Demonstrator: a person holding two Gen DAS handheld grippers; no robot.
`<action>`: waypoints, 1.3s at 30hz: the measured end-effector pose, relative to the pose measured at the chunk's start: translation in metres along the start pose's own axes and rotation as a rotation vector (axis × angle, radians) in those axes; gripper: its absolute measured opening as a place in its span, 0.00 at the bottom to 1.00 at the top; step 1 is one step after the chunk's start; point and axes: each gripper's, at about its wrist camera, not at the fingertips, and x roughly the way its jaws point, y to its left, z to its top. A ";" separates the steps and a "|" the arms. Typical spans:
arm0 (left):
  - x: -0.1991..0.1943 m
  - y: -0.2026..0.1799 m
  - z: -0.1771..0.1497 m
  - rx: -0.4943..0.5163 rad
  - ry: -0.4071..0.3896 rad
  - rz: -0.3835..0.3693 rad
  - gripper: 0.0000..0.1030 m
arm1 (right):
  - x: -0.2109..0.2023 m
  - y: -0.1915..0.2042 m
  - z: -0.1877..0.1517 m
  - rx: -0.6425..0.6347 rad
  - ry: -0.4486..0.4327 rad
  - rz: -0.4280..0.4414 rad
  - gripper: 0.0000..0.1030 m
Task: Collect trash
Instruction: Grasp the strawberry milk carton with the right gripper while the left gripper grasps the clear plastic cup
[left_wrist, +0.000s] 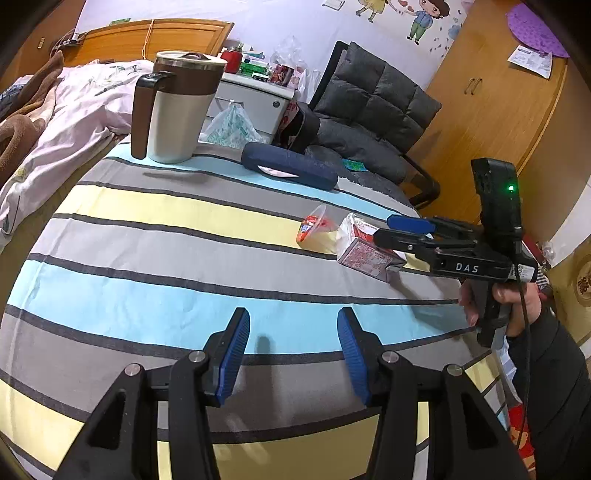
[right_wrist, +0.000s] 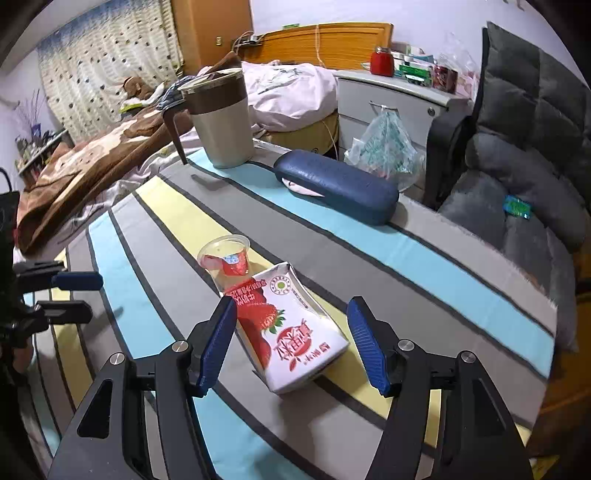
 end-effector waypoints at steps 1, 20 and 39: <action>0.001 0.000 0.000 0.000 0.002 -0.001 0.50 | 0.003 -0.003 0.001 0.004 0.017 0.025 0.62; -0.001 -0.002 0.001 -0.008 -0.007 0.019 0.50 | 0.017 0.036 -0.017 0.070 0.079 -0.141 0.59; 0.072 -0.043 0.051 -0.058 0.038 0.113 0.50 | -0.047 0.009 -0.084 0.323 -0.040 -0.231 0.58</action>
